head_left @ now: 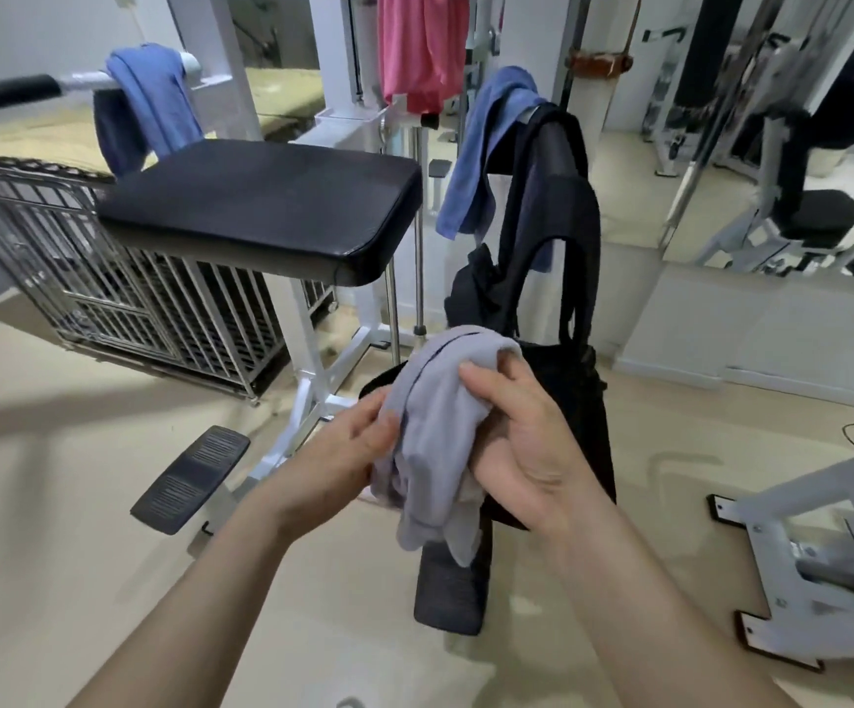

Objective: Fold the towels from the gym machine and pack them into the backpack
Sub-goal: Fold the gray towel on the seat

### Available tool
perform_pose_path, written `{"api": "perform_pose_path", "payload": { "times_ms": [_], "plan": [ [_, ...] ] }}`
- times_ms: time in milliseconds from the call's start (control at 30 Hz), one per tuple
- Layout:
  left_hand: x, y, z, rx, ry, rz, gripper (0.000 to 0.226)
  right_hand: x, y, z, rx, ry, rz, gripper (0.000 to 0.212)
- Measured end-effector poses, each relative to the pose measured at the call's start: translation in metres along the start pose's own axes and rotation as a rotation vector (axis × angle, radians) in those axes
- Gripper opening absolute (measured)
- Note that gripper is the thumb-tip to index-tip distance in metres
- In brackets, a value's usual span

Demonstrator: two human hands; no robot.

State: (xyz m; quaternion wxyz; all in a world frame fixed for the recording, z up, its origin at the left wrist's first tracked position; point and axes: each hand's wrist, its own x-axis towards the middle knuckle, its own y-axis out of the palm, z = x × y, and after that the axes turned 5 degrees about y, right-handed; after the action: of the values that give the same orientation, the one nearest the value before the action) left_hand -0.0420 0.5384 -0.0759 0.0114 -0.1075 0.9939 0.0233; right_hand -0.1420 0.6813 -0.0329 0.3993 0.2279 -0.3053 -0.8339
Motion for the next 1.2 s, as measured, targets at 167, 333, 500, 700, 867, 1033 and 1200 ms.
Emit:
{"api": "perform_pose_path", "payload": {
  "times_ms": [167, 333, 500, 700, 867, 1033, 1200],
  "plan": [
    [0.000, -0.035, -0.039, 0.308, 0.216, -0.303, 0.034, 0.040, 0.034, -0.010, -0.435, -0.083, -0.118, 0.029],
    [-0.013, -0.112, -0.083, 0.082, 0.171, -0.137, 0.037, 0.092, 0.067, -0.009, -0.816, -0.440, -0.236, 0.029],
    [-0.019, -0.176, -0.130, 0.146, 0.221, -0.170, 0.041, 0.129, 0.123, -0.043, -0.682, 0.109, 0.346, 0.043],
    [-0.016, -0.267, -0.146, 0.313, 0.318, -0.569, 0.035, 0.176, 0.160, -0.063, -0.540, 0.102, 0.321, 0.050],
    [0.004, -0.299, -0.148, 0.115, 0.380, -0.757, 0.039, 0.195, 0.179, -0.043, -0.802, 0.033, 0.249, 0.024],
    [0.045, -0.324, -0.157, -0.055, 0.402, -0.896, 0.034, 0.214, 0.168, -0.005, -1.297, -0.205, -0.064, 0.010],
    [0.095, -0.355, -0.161, 0.677, 0.447, -1.073, 0.046, 0.228, 0.129, 0.039, -1.067, -0.063, -0.010, 0.012]
  ]
}}
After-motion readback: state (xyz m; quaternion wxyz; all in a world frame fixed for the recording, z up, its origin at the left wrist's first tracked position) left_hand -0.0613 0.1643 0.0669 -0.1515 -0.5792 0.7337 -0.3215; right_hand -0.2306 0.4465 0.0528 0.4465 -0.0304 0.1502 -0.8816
